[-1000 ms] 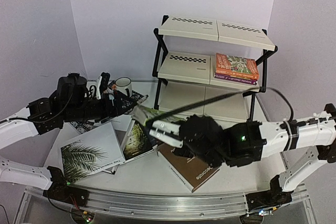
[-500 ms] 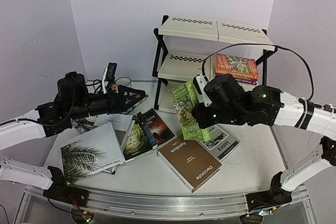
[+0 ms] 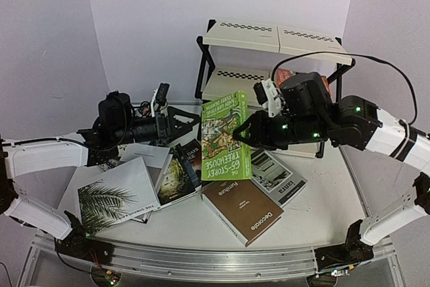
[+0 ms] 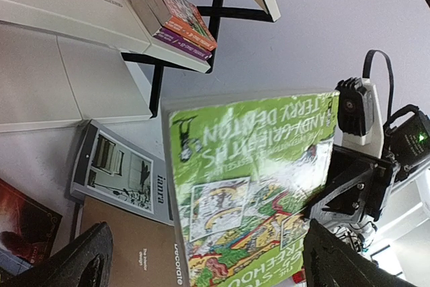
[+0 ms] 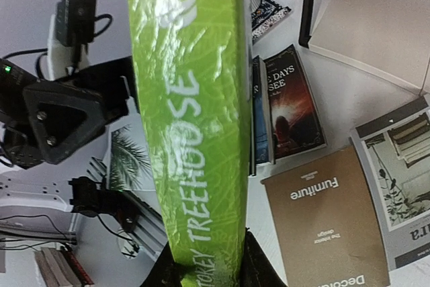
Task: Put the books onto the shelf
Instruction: Pass from the right arm to the left
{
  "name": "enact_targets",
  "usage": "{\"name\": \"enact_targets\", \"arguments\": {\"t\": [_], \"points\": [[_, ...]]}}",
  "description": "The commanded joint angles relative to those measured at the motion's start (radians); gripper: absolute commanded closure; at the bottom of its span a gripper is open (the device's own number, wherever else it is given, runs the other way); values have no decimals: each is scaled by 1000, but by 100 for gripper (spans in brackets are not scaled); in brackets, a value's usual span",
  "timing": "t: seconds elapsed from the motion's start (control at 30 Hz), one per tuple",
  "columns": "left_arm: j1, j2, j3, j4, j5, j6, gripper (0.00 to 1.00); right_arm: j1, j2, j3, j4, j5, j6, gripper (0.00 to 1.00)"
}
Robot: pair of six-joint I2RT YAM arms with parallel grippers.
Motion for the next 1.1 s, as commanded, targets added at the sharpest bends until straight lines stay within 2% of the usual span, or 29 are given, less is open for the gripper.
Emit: {"name": "enact_targets", "arguments": {"t": [0.0,0.1,0.33,0.5,0.57,0.77,0.8,0.83,0.9,0.93,1.0,1.07], "points": [[10,29,0,134,95,-56,0,-10,-83,15,179,-53,88,100],[12,46,-13,165,119,-80,0,-14,-74,29,211,-84,107,100],[15,110,-50,443,292,-254,0,-27,-91,-42,405,-141,164,100],[15,145,-68,592,342,-352,2,-36,-91,-81,492,-173,203,100],[15,149,-72,648,357,-384,12,-39,-89,-93,493,-173,215,100],[18,134,-74,679,376,-419,64,-41,-127,-168,496,-91,222,100],[19,129,-78,679,375,-421,70,-40,-135,-182,497,-70,225,99],[22,126,-82,679,376,-423,79,-41,-145,-203,497,-54,228,91],[30,127,-86,679,381,-437,95,-41,-164,-226,497,-37,224,63],[34,130,-87,679,386,-445,99,-41,-173,-236,497,-33,219,49],[47,138,-89,679,396,-462,100,-41,-195,-255,497,-27,200,28],[66,144,-86,680,414,-487,100,-41,-224,-273,493,-20,150,13]]}}
